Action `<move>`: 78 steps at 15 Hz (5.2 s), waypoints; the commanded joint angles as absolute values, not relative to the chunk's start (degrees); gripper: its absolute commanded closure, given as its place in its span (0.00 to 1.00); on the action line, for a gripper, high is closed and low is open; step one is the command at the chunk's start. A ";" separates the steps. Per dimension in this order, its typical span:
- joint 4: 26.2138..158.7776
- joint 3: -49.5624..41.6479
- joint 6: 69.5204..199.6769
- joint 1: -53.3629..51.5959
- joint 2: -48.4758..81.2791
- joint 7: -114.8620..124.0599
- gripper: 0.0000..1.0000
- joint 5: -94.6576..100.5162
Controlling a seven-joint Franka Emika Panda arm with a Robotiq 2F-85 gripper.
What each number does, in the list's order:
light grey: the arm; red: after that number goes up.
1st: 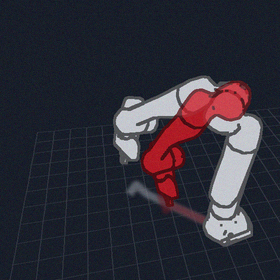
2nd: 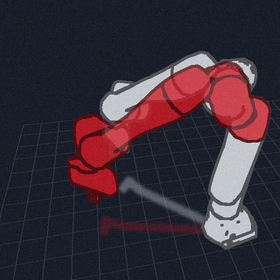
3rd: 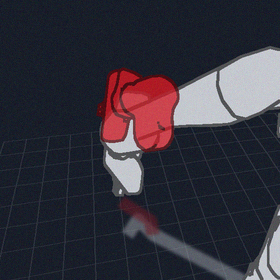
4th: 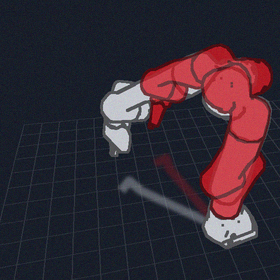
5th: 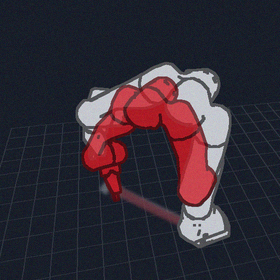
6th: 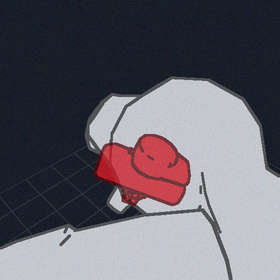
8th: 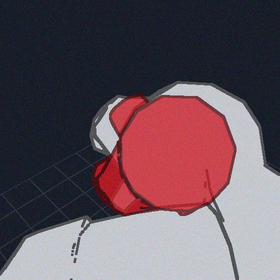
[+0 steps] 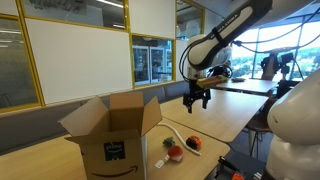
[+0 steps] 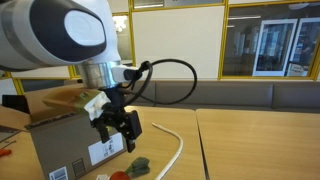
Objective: Put the measuring tape, turnip plushie and the rope in the box respectively then move the box to the right, then put the black object in the box
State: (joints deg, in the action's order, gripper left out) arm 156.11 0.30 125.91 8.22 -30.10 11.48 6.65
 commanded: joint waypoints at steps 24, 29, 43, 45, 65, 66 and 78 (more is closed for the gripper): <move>136.50 -8.23 150.19 12.62 19.31 -10.54 0.00 3.58; 137.40 -5.19 149.44 14.08 18.53 -14.01 0.00 -2.53; 139.05 -5.47 151.52 14.82 20.78 -15.23 0.00 -3.34; 138.98 -5.74 151.34 14.65 21.56 -14.90 0.00 -2.78; 135.27 -6.55 151.51 13.76 25.59 -13.96 0.39 0.71; 135.26 -6.51 151.46 13.81 25.62 -14.01 0.39 0.71; 141.05 -11.09 151.25 9.66 8.63 -2.20 0.39 3.25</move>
